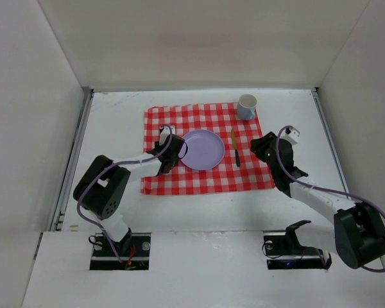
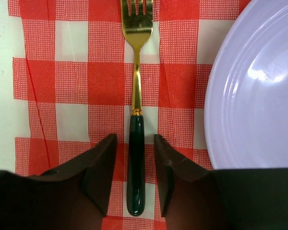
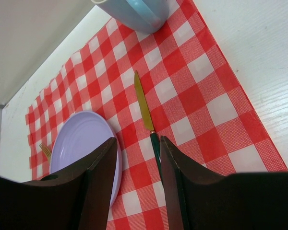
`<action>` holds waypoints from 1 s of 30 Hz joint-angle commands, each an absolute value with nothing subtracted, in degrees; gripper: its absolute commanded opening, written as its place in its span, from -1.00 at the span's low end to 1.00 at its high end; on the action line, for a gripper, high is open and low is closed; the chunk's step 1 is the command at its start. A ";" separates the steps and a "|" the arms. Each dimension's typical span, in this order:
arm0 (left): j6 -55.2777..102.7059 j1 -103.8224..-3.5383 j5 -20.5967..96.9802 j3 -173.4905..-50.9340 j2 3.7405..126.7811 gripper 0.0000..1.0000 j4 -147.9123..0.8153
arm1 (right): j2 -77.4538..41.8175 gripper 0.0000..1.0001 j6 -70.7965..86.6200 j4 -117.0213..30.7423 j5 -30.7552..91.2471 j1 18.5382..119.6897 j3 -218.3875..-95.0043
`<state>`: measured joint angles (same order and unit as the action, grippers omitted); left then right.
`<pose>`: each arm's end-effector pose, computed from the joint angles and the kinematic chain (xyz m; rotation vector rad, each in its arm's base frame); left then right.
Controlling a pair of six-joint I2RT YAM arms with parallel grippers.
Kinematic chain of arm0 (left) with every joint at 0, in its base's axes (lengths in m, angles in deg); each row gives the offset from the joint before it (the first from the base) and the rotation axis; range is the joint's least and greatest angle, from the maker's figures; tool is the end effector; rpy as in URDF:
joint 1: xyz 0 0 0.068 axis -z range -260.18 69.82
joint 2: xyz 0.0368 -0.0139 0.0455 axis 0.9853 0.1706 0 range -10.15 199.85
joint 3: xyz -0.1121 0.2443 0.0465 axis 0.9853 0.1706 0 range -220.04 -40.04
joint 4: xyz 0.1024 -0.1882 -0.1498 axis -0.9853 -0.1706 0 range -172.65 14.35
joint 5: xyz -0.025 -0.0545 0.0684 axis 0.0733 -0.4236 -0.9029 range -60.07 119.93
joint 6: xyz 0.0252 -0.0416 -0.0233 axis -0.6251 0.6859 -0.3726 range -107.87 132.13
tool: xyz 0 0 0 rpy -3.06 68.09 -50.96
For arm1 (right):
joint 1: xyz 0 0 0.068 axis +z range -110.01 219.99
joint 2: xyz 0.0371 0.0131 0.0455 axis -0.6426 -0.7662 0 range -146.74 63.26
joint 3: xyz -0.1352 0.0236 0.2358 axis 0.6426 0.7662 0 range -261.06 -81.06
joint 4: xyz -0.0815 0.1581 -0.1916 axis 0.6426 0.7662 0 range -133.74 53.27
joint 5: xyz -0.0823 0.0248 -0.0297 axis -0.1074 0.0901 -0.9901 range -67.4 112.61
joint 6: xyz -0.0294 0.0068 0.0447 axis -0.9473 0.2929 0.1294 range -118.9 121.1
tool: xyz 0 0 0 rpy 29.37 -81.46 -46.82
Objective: Set the dinner table for one person
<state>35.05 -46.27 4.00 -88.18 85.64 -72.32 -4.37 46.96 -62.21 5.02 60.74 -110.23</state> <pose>0.2840 -0.1722 0.1614 -0.0017 2.2502 0.0045 0.2378 0.0786 0.2153 0.6211 1.8309 0.4908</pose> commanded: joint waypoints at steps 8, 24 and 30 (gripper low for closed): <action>37.18 -44.81 1.64 -85.23 67.22 0.29 -74.95 | -3.10 -0.06 46.10 -64.83 3.88 61.30 -111.82; 55.81 -59.64 -2.34 -65.45 37.05 1.00 -88.30 | -1.16 0.13 48.03 -64.65 0.02 59.98 -109.72; 60.47 -68.08 1.80 -62.28 35.47 1.00 -91.21 | -0.55 0.20 51.45 -63.51 -2.35 56.38 -108.05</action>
